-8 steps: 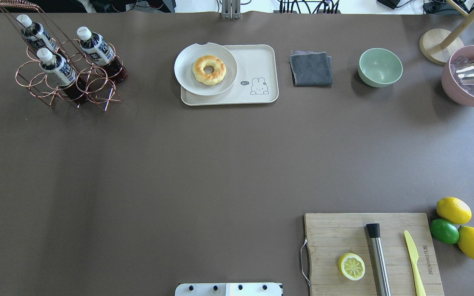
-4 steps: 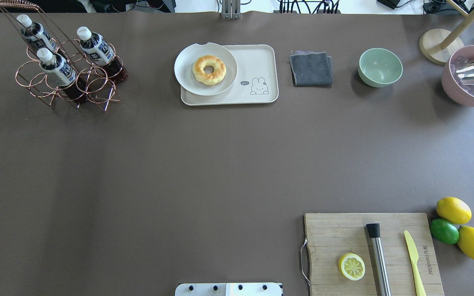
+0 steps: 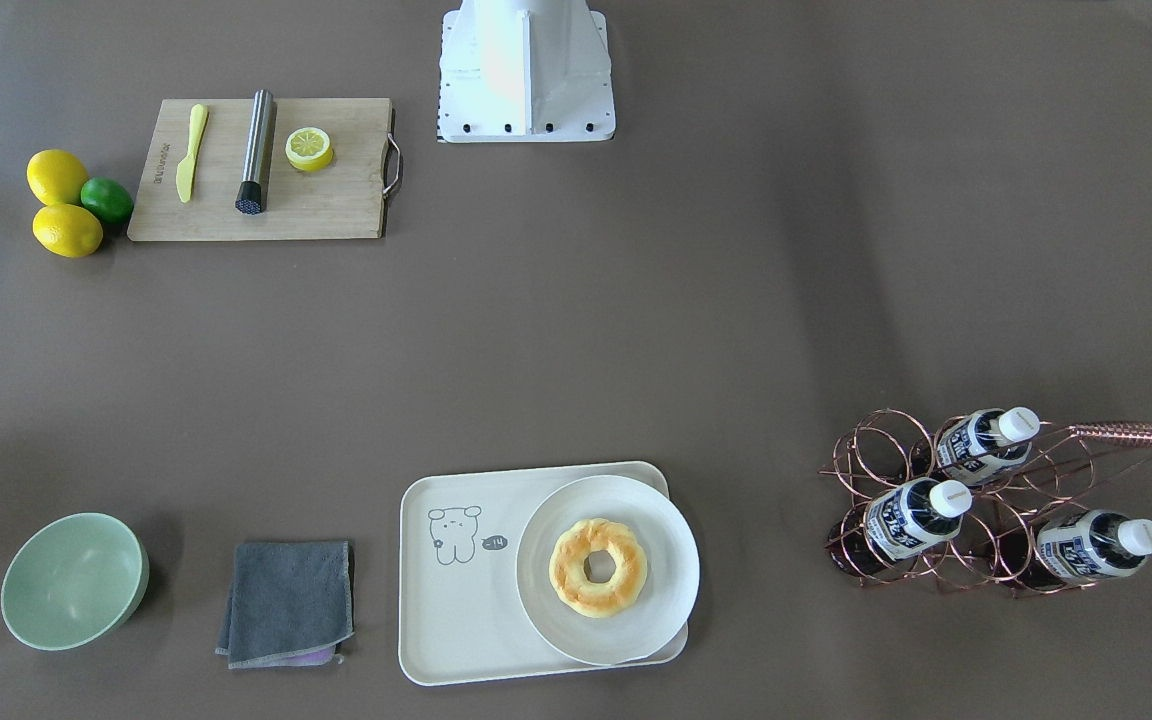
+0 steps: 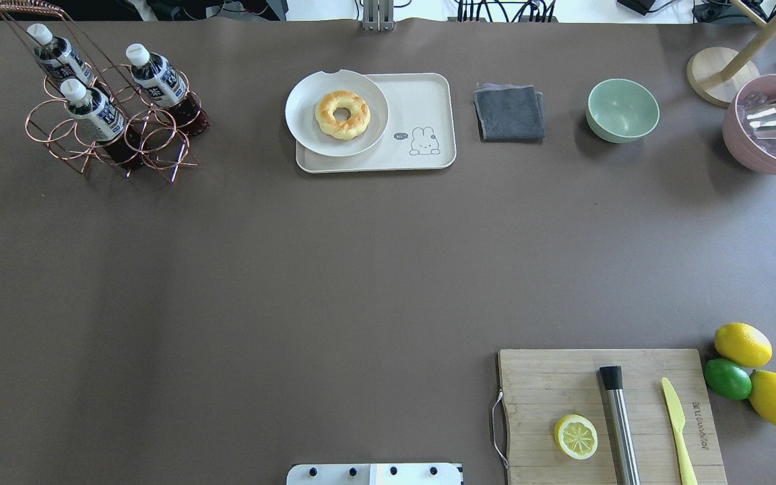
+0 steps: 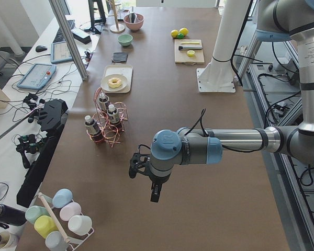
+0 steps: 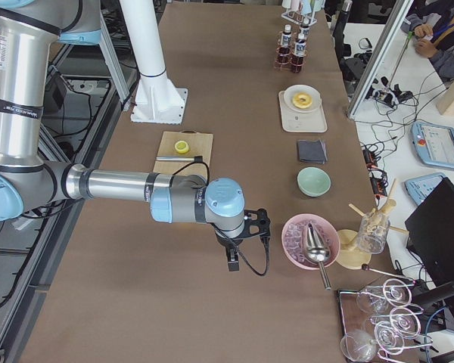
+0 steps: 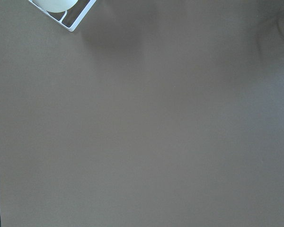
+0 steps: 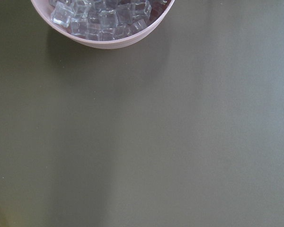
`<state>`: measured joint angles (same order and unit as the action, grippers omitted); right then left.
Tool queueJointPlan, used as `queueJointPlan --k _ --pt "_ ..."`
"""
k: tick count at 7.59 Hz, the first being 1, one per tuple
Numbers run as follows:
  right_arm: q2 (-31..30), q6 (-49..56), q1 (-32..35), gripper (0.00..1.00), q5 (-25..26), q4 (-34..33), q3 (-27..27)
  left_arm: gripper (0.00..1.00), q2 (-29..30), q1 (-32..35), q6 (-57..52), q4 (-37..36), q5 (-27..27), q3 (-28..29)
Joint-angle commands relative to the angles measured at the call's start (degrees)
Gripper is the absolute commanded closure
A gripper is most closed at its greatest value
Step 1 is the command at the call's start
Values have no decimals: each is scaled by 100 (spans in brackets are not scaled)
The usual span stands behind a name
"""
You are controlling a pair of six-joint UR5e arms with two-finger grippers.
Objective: Place tea on tray
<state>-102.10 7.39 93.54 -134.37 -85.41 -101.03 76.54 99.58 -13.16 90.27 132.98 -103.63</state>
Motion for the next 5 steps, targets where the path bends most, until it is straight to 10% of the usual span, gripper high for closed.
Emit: queueJointPlan --k 1,5 --pt "-3 -27 -2 0 -19 -11 4 2 -43 0 6 245 -44 26" --pt "-3 -10 -2 0 -264 15 39 2 -52 0 120 254 18 53"
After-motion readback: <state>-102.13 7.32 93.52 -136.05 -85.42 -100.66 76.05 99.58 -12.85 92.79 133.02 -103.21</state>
